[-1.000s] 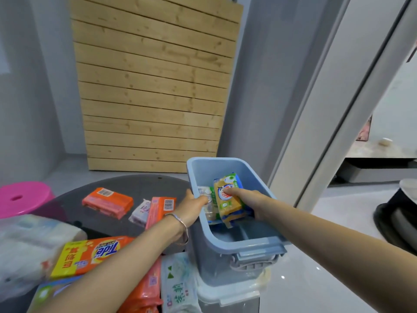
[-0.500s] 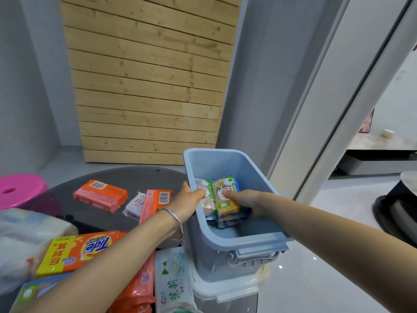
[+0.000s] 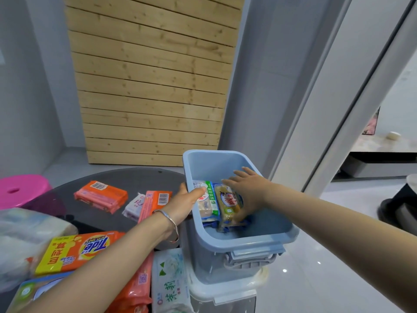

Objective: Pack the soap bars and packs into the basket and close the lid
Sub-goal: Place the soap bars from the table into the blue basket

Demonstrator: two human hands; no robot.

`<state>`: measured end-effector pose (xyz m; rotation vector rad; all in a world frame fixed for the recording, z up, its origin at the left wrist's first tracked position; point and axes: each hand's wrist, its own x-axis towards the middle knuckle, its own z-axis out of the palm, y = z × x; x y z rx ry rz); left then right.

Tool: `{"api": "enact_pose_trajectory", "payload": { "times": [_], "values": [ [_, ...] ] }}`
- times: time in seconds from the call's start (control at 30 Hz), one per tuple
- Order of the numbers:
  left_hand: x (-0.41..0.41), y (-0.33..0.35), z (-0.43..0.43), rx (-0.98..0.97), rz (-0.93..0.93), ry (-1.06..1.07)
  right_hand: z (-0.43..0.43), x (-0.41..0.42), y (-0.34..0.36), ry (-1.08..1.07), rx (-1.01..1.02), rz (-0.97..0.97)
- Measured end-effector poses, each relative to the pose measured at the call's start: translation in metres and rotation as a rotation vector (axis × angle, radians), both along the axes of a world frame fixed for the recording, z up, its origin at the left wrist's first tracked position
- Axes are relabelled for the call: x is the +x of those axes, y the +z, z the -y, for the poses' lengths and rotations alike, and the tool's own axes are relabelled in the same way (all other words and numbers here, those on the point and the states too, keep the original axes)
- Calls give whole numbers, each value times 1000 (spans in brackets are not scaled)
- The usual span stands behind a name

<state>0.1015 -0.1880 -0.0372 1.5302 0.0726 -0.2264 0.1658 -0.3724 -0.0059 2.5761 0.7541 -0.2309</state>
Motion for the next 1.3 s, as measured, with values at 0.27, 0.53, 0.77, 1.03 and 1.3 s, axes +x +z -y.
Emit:
{"api": "enact_pose_trajectory", "payload": {
  "times": [0.27,0.53,0.77,1.03,1.3],
  "values": [
    [0,2,1,31,-16,6,-8,4,-32,55,-225,130],
    [4,0,2,55,-4,7,-8,17,-40,42,-298,335],
    [5,-1,-1,96,-4,3,-9,5,-24,2,-2,150],
    [-19,0,-32,201,38,145,-24,-88,41,-44,1145,-82],
    [-86,11,-141,535,343,102,-85,-176,36,75,1587,-394]
  ]
}}
